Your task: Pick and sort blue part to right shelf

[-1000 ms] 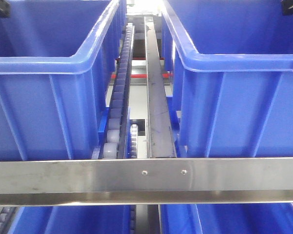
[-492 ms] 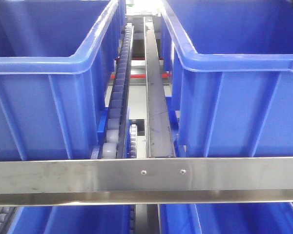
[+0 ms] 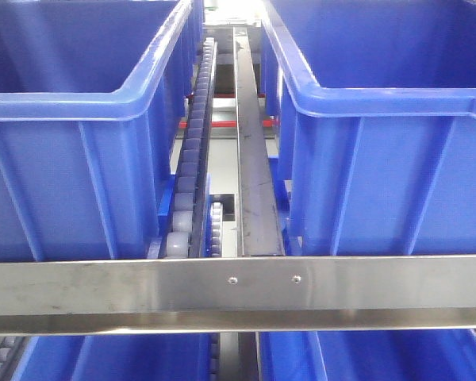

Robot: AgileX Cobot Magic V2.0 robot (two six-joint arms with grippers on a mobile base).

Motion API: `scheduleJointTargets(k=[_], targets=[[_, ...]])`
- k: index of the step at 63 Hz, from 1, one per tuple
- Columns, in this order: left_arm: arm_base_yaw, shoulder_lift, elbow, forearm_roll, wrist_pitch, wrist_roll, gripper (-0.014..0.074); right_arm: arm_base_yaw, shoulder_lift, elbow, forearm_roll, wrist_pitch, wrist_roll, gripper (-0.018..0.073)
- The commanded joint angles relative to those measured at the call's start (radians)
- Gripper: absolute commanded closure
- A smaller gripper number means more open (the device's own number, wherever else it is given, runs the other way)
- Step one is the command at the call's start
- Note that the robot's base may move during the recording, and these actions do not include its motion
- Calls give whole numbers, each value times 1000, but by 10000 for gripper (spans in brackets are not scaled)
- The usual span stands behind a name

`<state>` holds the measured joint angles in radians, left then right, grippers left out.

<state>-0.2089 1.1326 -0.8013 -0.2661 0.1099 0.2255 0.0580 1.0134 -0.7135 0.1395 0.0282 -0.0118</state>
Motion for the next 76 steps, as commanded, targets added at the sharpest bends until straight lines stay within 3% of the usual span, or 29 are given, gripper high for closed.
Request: scheduleJointTargets(k=[1,8,19,31,52,76], targets=[[15,-66,-22,-24,-82,-9,472,-28,-58,-25,11,-58,1,511],[64,-125,33,-87,-120,-19,473,-36,-118,17,6,-52,0,511],[120,-263,162,-87,-182,-19,473,-36,-226,146,-41,-119,-1,511],[125,-472,321,-87,-182,-19,473,-36,-370,283,-119,-201,-1,511],[125,-922,546,-87,-182,-19,473,-36,-634,392,-119,-132,0,511],[125,-987,554,-87,-182,-19,473,-36,-678,392,-119,-94,0,511]])
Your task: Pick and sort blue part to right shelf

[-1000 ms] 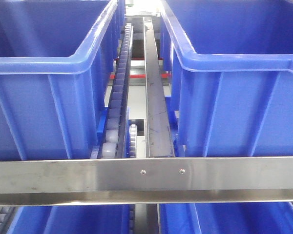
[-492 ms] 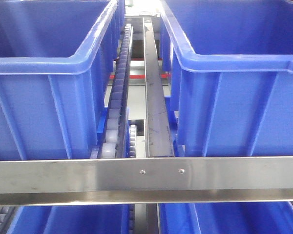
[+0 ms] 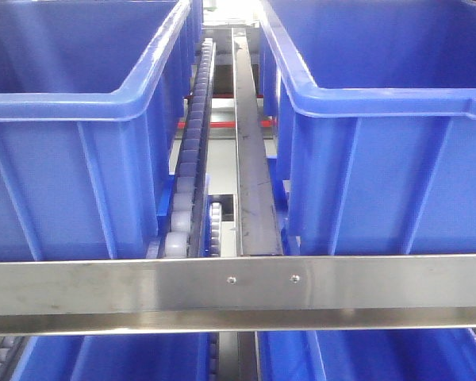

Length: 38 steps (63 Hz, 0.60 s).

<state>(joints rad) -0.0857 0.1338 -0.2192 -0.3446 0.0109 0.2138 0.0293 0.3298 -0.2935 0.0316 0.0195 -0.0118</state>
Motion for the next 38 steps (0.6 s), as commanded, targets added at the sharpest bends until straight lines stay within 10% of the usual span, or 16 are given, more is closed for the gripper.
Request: scheduleJointTargets(k=[1,38], targets=[[2,12,-28,-9,-83,-8,473,-7,5,-28,-11,-85,0,511],[2,12,-28,-9,-83,-8,473,-6,-182,140,-135,-103,0,511]])
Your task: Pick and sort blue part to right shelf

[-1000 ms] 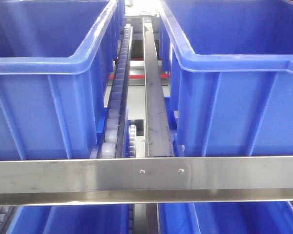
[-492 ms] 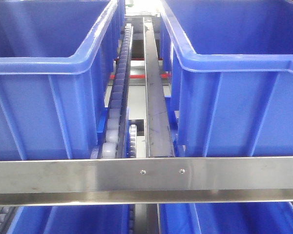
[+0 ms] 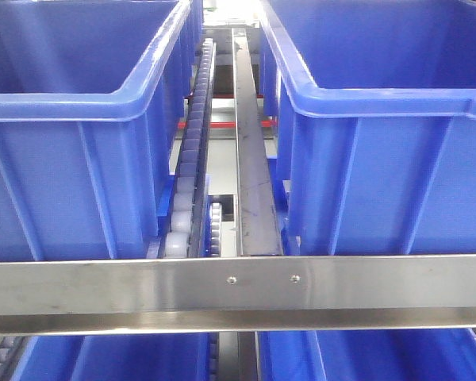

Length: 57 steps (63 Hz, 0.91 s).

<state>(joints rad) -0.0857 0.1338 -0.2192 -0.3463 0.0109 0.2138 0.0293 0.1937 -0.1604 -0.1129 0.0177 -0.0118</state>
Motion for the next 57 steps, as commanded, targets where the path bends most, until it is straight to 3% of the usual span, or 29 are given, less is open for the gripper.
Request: scheduleJointTargets(k=[1,6,17,24,57], targets=[[2,12,-28,-7,-83,-8,473,-6,-57,16,20,-106,0,511],[2,12,-28,-7,-83,-8,473,-6,-131,73,71,-134,1,511],[2,12,-28,-7,-83,-8,473,-5,-224,170,73,-184,59,511],[2,12,-28,-7,-83,-8,473,-4,-226,170,71,-170,98,511],[2,12,-28,-7,-83,-8,473,-4,-226,170,71,-166,98,511]])
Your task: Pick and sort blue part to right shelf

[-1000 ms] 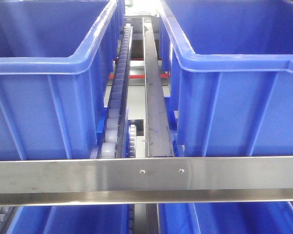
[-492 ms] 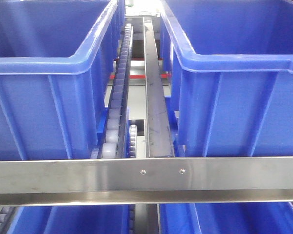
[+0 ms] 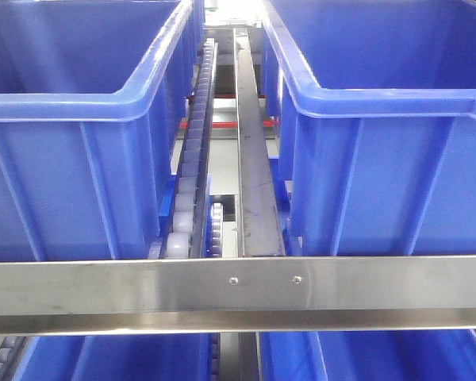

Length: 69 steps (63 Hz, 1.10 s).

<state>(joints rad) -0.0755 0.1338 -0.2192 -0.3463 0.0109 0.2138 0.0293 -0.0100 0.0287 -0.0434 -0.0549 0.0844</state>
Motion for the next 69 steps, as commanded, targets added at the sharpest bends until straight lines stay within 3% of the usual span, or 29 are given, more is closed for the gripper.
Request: scheduleJointTargets(k=[1,24,32,38,47,57,69], targets=[[-9,12,-28,-7,-83,-8,473,-4,-22,-19,1,-94,1,511],[-4,12,11,-1,-85,-8,473,-4,-22,-19,1,-94,1,511],[32,-16,67,166,-84,-8,473,-4,-22,-19,1,-94,1,511],[72,-66,120,179,-84,-27,473,-4,-22,-19,1,-94,1,511],[105,-140,182,321,-84,-175,473,-4,-22,-19,1,-94,1,511],[99,-161,251,277,-82,-175,473,-4,-22,-19,1,-94,1,511],[98,-161,251,281,-76,-169,473,-4,-22,-19,1,-94,1,511]])
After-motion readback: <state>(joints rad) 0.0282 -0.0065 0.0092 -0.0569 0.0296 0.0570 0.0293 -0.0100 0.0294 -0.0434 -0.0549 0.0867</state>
